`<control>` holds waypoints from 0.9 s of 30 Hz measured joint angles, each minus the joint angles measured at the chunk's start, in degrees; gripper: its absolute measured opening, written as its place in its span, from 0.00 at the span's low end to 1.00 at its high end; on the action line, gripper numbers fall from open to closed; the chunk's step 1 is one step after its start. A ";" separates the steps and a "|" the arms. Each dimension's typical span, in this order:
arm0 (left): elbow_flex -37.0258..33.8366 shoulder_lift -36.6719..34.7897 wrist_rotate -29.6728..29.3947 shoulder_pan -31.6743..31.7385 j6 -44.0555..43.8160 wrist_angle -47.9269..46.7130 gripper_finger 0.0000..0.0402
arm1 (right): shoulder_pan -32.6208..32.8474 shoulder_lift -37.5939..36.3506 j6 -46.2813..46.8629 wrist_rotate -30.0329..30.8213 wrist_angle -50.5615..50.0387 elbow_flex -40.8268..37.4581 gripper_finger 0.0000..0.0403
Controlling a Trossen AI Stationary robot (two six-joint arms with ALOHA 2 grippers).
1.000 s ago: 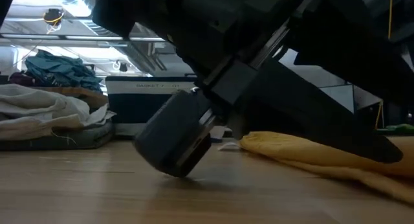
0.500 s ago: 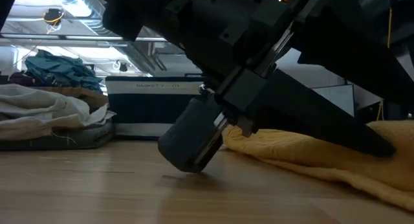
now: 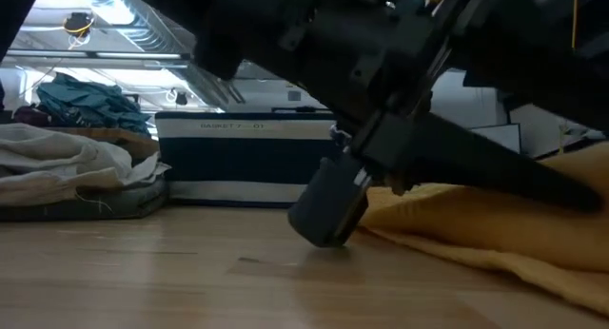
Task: Fold towel
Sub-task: Fold the yellow towel
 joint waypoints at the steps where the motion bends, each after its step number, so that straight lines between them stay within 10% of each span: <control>1: -0.02 -0.27 0.51 0.40 1.17 0.09 0.38 | 0.04 -0.68 -0.64 0.86 -0.21 0.00 0.03; 18: 0.11 -6.50 7.17 1.63 6.48 -2.15 0.38 | 0.02 -14.20 -6.00 11.52 -11.74 0.02 0.02; 27: 0.17 -13.17 -1.37 -1.24 9.01 -24.66 0.28 | 0.02 -20.52 -12.62 17.93 -14.29 0.04 0.02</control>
